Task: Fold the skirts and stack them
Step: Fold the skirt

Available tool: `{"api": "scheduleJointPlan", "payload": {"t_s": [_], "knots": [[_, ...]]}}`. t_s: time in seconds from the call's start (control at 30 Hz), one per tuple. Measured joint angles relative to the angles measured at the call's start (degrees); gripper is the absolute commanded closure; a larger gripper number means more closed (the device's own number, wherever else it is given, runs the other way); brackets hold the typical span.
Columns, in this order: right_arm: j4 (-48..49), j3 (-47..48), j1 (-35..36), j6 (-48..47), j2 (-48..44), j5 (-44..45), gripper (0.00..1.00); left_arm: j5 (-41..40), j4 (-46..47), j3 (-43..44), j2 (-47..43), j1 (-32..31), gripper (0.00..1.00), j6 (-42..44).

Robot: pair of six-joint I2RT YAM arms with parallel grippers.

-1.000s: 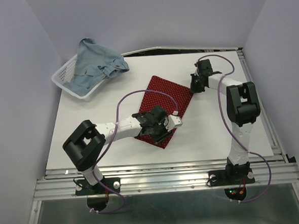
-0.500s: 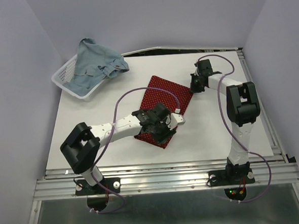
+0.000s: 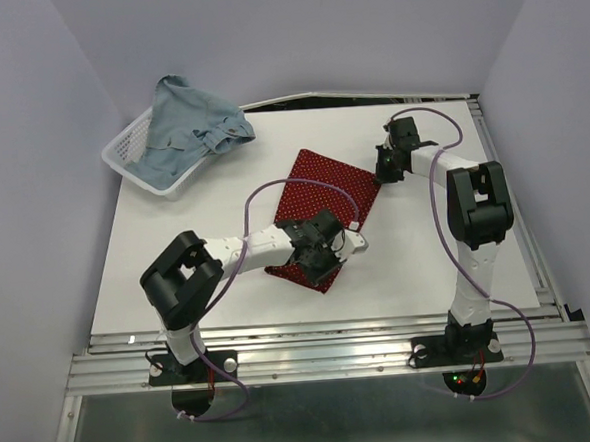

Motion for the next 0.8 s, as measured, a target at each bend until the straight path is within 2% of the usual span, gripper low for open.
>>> {"api": "scheduleJointPlan", "payload": {"t_s": [0.03, 0.2, 0.43, 0.63, 0.7, 0.73, 0.77, 0.8], "knots": [[0.0, 0.0, 0.0, 0.0, 0.0, 0.0, 0.99, 0.02, -0.02, 0.07, 0.0, 0.0, 1.0, 0.02], [0.0, 0.0, 0.0, -0.02, 0.0, 0.0, 0.99, 0.26, -0.76, 0.15, -1.05, 0.0, 1.0, 0.48], [0.04, 0.0, 0.0, 0.02, 0.0, 0.0, 0.99, 1.97, -3.17, 0.79, -8.46, -0.7, 1.0, 2.62], [0.09, 0.0, 0.0, -0.02, 0.0, 0.02, 0.99, 3.67, -1.99, 0.9, -7.89, -2.4, 1.0, 3.52], [0.09, -0.02, 0.0, -0.02, 0.0, 0.02, 0.99, 4.39, -1.07, 0.9, -5.88, -2.6, 0.93, 3.63], [0.09, -0.02, 0.0, -0.07, 0.0, 0.0, 0.99, 4.66, -0.68, 0.9, -5.14, -2.6, 0.82, 3.65], [0.09, -0.02, 0.0, -0.11, 0.0, 0.0, 0.99, 4.94, 0.0, 0.9, -3.32, -2.6, 0.79, 3.69], [0.11, -0.02, 0.0, -0.24, 0.0, -0.02, 0.99, 5.2, 0.63, 0.9, -1.97, -2.62, 0.7, 3.67]]}}
